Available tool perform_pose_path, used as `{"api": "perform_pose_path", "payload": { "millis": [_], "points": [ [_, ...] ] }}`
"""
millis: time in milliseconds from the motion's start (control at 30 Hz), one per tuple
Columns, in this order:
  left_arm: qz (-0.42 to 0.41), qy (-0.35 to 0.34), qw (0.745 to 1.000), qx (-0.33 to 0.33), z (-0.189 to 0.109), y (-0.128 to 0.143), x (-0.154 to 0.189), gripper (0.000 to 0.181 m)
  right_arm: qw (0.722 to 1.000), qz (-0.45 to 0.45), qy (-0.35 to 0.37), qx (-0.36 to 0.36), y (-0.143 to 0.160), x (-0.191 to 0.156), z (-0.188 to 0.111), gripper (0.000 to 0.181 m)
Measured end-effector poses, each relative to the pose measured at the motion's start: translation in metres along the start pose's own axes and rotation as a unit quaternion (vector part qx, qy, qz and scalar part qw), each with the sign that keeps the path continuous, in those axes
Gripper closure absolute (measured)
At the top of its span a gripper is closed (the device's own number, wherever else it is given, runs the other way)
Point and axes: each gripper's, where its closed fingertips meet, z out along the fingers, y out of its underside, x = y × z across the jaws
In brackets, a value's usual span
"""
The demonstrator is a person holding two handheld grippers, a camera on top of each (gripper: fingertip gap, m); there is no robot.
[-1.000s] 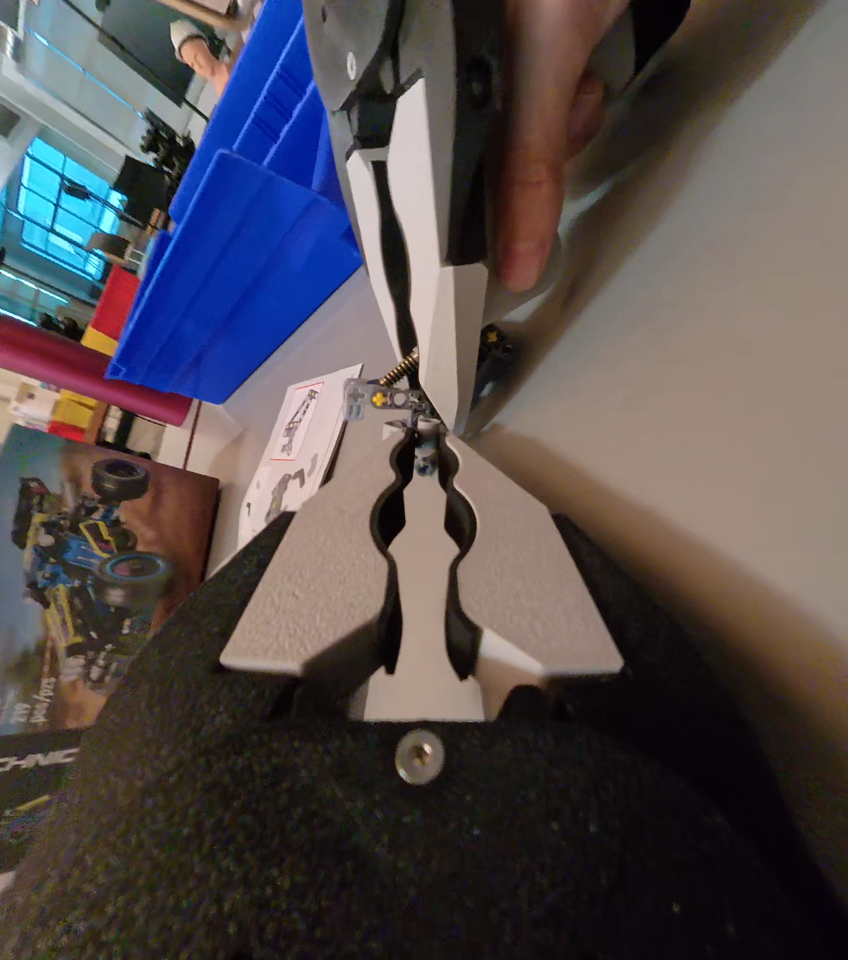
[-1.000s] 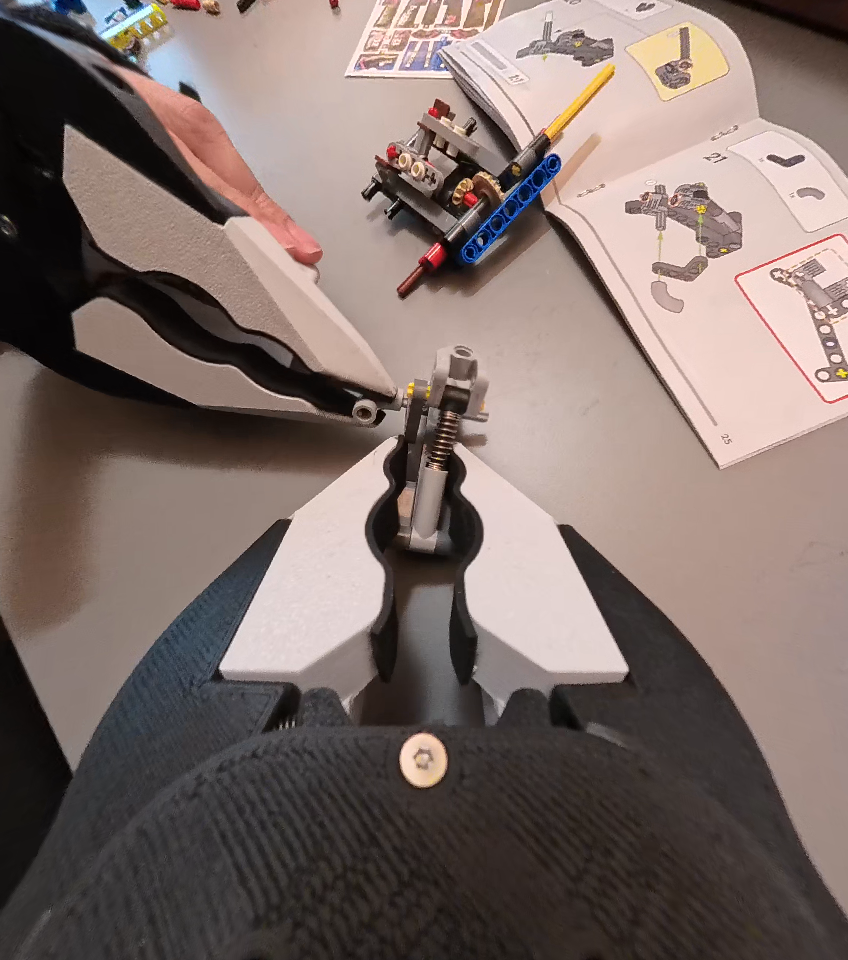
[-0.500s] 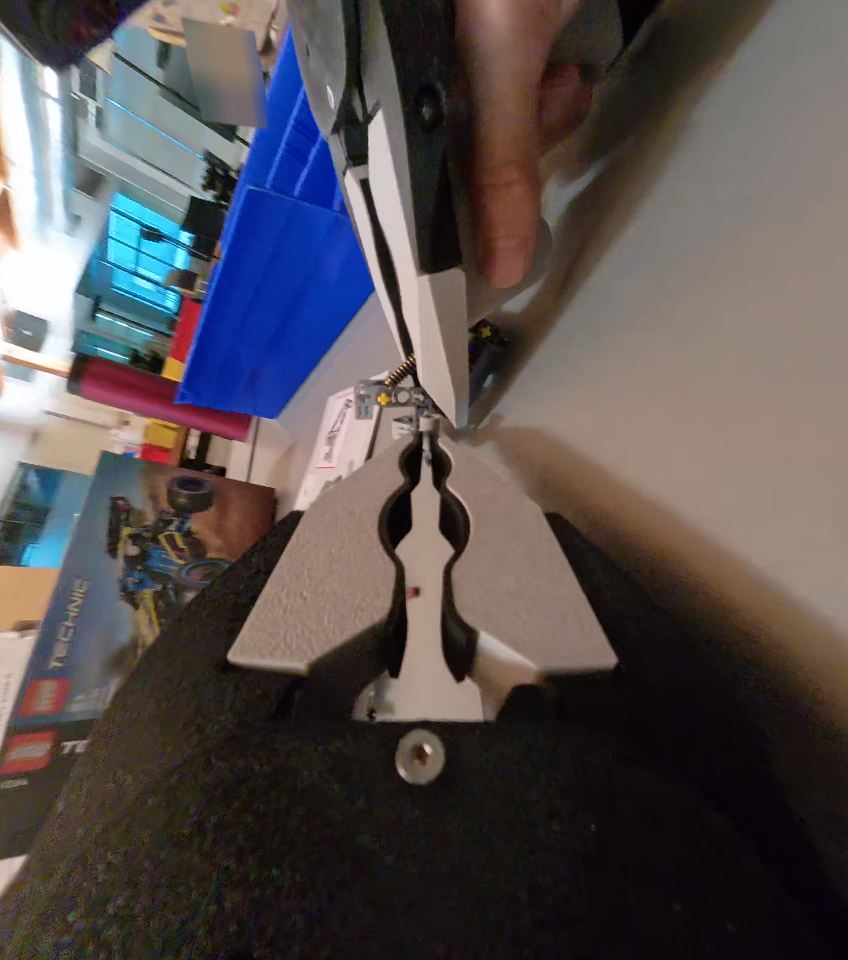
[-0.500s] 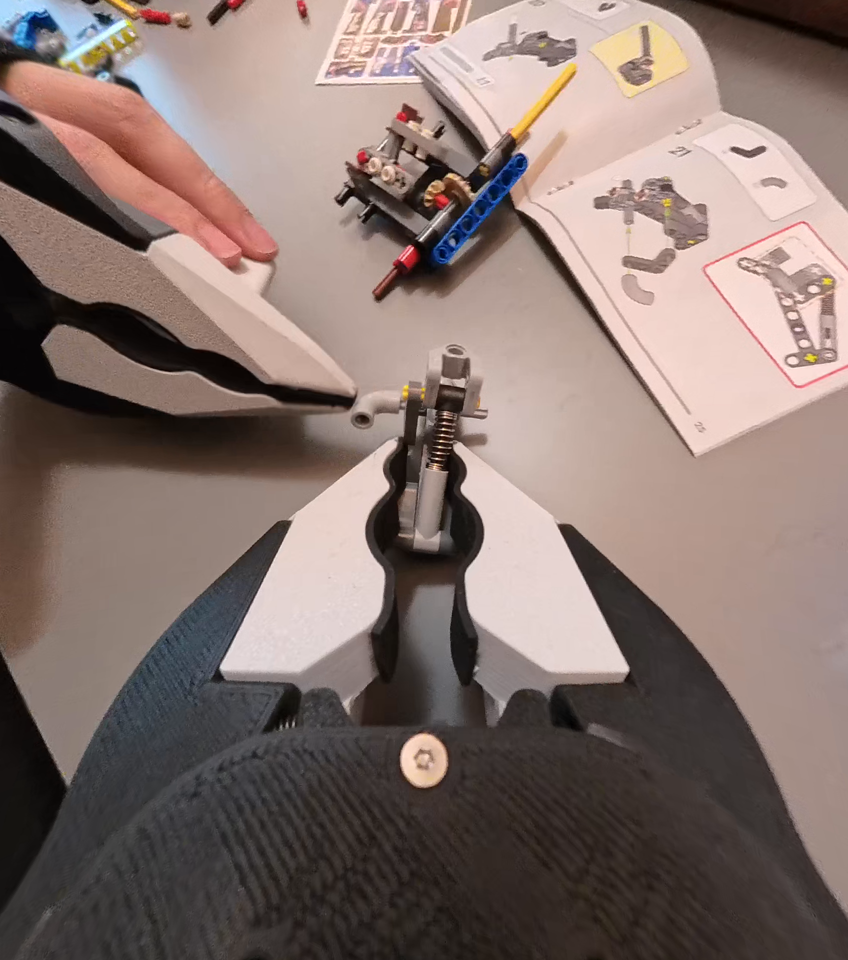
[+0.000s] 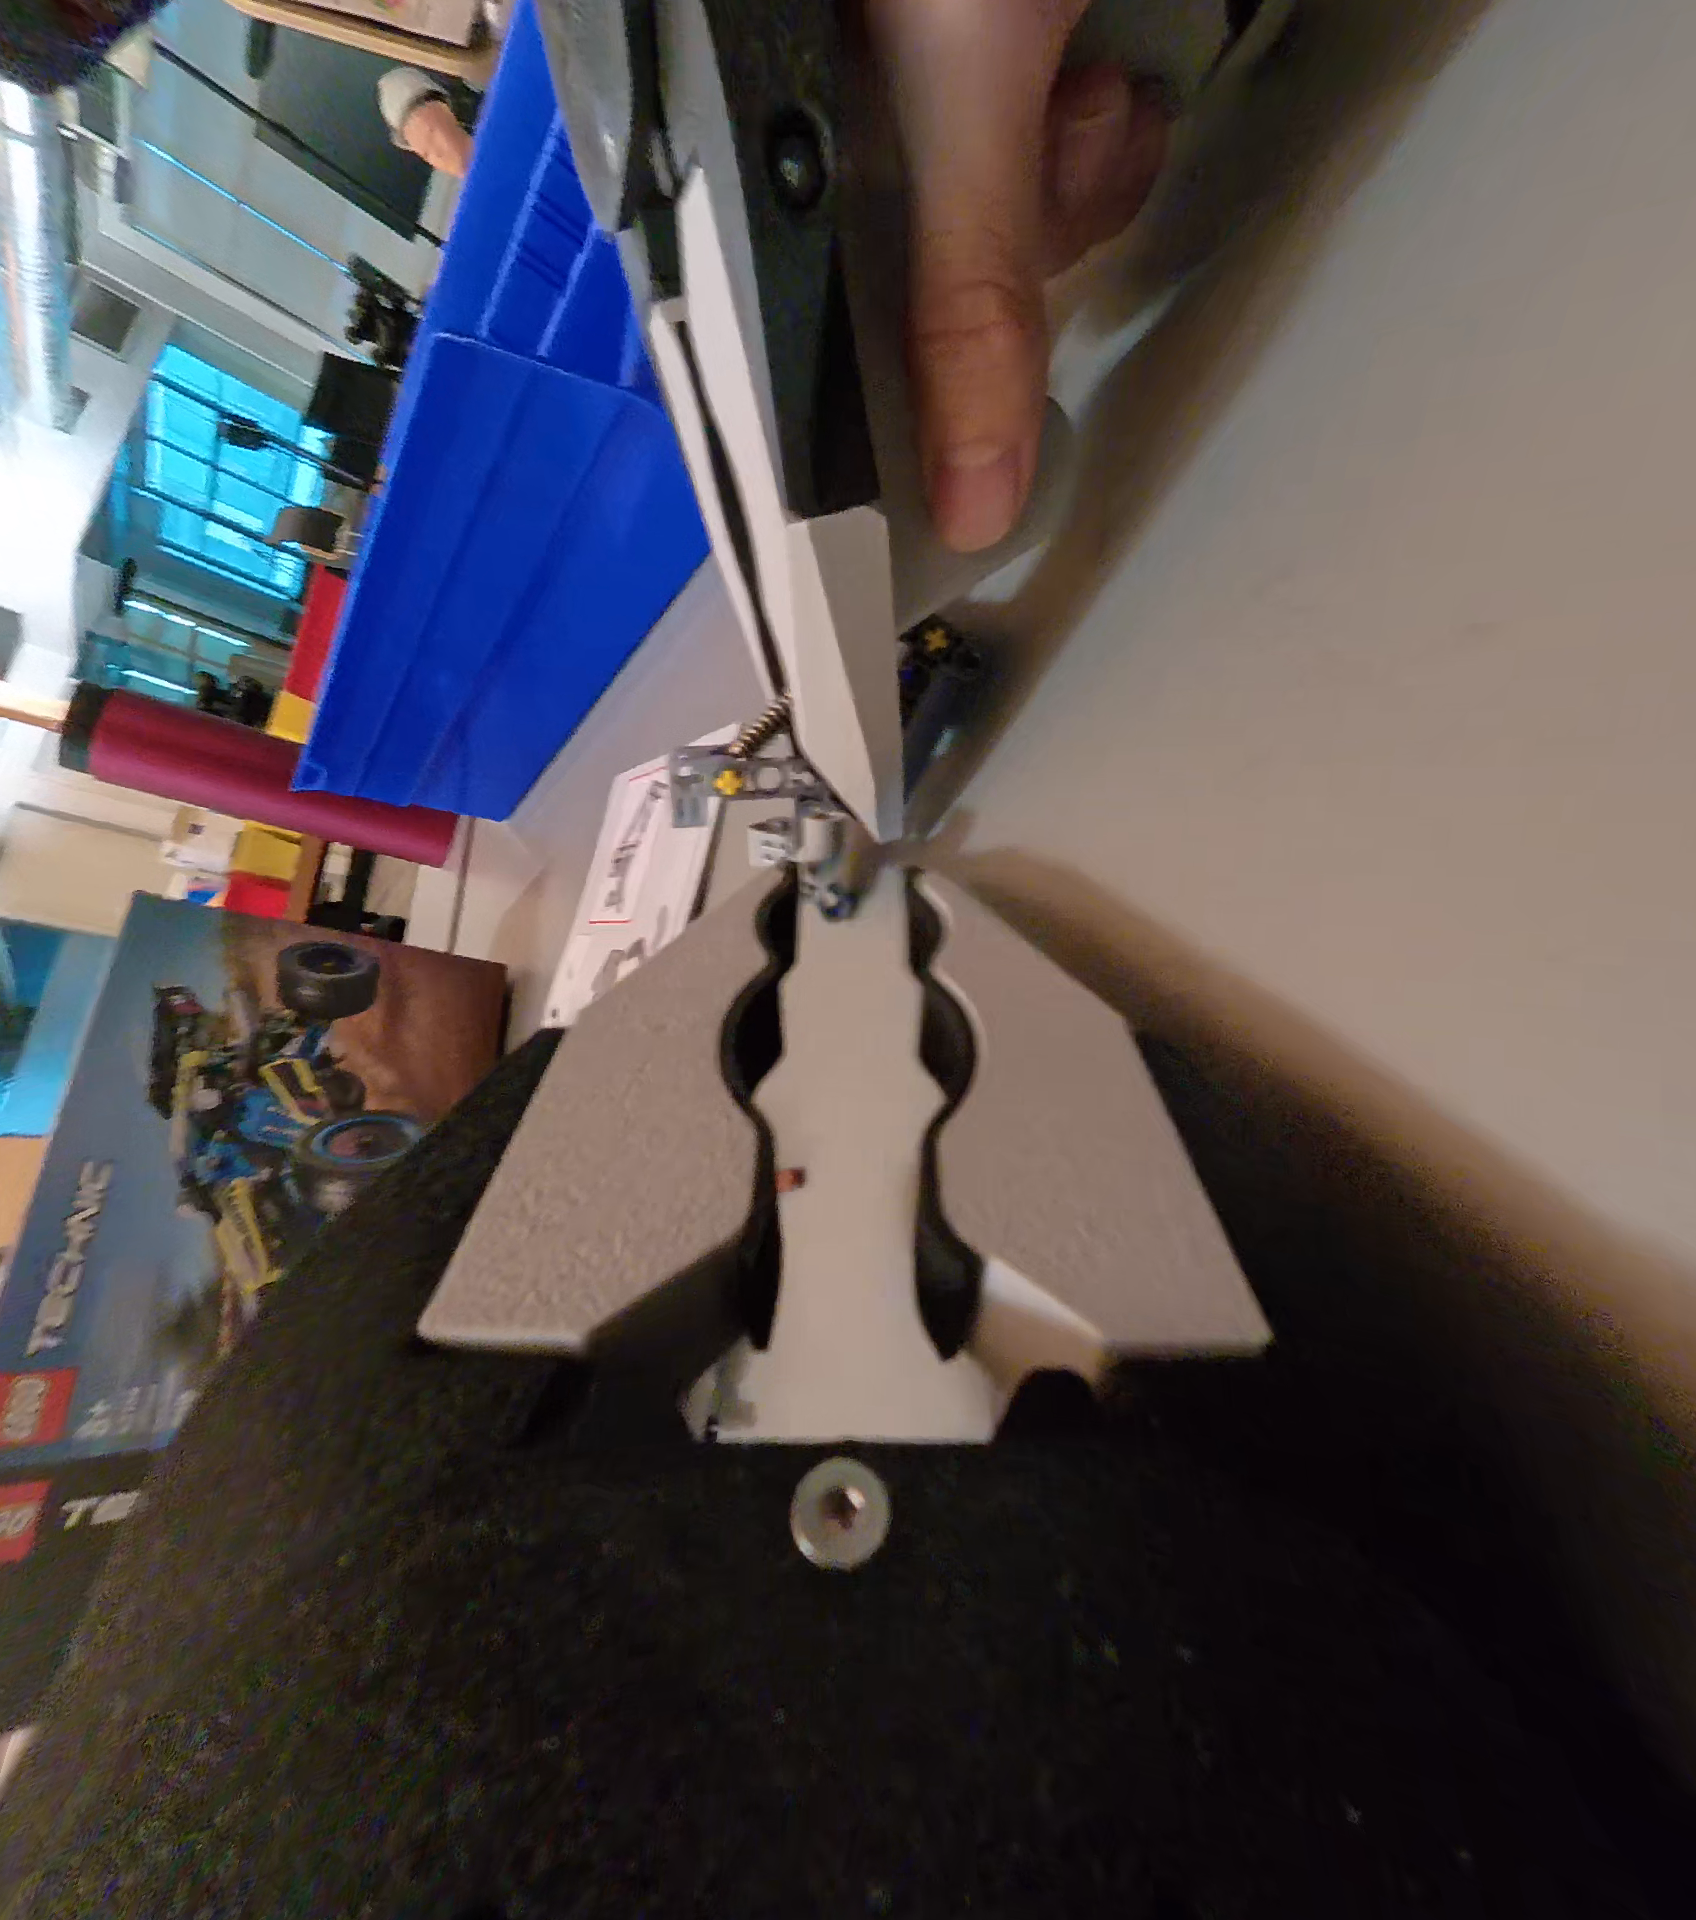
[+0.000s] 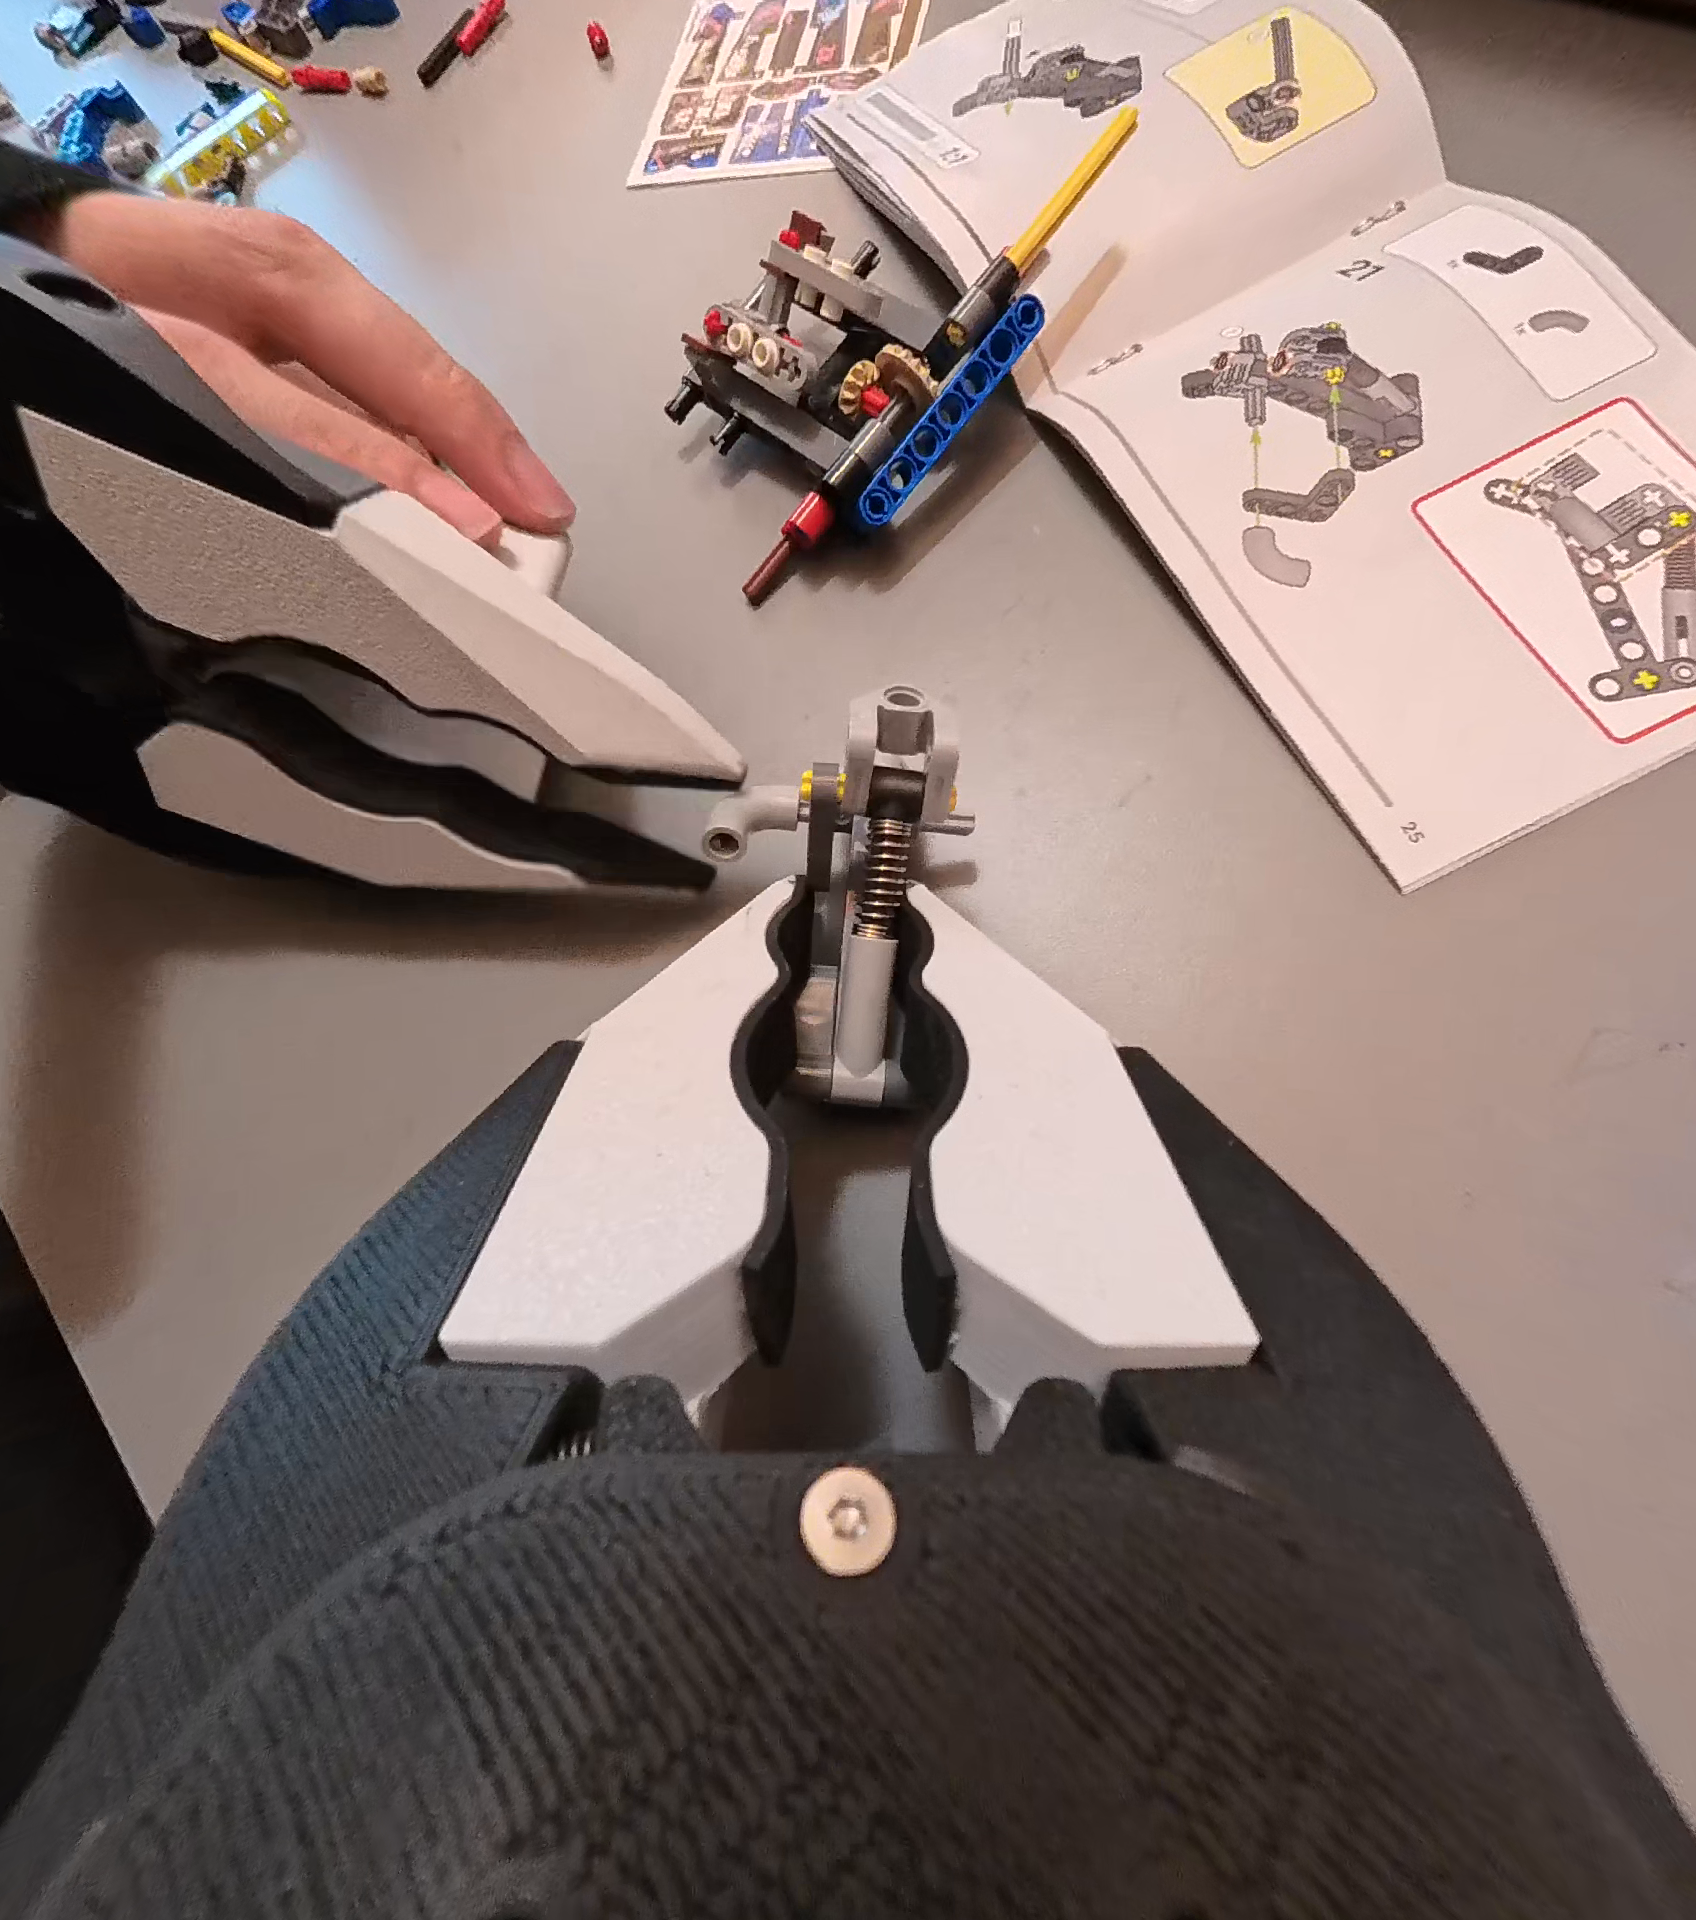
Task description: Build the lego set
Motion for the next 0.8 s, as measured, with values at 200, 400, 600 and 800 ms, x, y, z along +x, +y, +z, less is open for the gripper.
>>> {"api": "perform_pose_path", "payload": {
  "millis": [200,400,600,800],
  "points": [
    [0.01,-0.024,1.0,-0.005,0.0007,-0.001,-0.0053,0.178,1.0,-0.005,0.005,0.0,0.0,0.0002,0.0003,0.169],
    [-0.039,-0.019,0.999,-0.014,0.0024,0.0009,-0.0073,0.178,1.0,-0.002,0.013,0.001,-0.0005,0.0016,0.0003,0.169],
    [-0.115,0.021,0.993,-0.007,0.003,0.0007,-0.0079,0.179,1.0,-0.006,0.004,0.0,-0.0003,0.0011,-0.0005,0.17],
    [-0.159,0.052,0.986,-0.007,0.0043,0.0019,-0.0082,0.179,0.999,-0.027,0.02,-0.001,-0.0008,0.0031,0.0,0.17]
  ]
}}
